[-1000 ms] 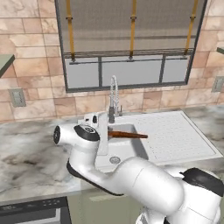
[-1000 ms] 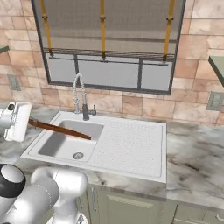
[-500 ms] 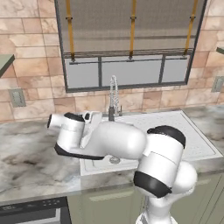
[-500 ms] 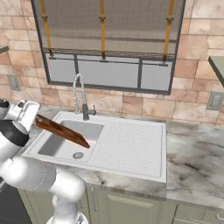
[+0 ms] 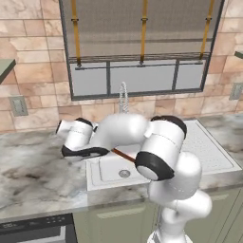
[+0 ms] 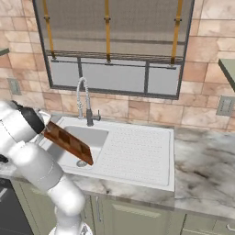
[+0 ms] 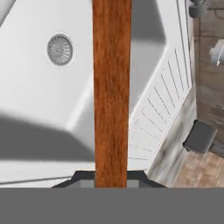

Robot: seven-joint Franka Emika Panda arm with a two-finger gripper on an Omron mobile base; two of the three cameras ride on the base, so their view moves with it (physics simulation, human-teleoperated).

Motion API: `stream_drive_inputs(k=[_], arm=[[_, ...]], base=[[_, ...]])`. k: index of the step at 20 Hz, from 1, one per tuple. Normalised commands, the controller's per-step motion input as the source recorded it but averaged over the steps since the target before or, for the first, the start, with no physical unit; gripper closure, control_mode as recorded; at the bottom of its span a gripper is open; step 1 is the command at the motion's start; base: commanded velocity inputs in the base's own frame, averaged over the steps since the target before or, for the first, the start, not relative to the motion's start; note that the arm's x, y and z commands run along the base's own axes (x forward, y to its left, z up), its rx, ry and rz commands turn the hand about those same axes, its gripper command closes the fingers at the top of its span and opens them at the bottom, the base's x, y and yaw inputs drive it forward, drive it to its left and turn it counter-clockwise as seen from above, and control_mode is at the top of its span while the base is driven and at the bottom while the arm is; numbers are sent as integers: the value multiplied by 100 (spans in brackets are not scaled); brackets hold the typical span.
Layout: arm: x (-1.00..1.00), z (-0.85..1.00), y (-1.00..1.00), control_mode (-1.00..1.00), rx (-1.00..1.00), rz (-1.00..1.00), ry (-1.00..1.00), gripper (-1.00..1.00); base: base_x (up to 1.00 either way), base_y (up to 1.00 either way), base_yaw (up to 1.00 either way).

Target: Move the cutting board and knife to the sink. Then move spray from the cabinet to the counter.

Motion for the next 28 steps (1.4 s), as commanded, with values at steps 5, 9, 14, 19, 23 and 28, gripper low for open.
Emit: stream_drive_inputs(k=[5, 9, 14, 19, 23, 28], arm=[[36, -48, 15, -100, 0, -16, -3, 100], [58, -28, 28, -100, 0, -20, 1, 100], [65, -18, 33, -100, 0, -21, 0, 100], [57, -27, 9, -100, 0, -19, 6, 100], [27, -45, -10, -100, 0, -17, 9, 100], [-2, -50, -41, -100, 0, -16, 7, 100]], base=[[0, 0, 0], [0, 0, 0], [0, 0, 0], [0, 0, 0], [0, 0, 0], [0, 0, 0]])
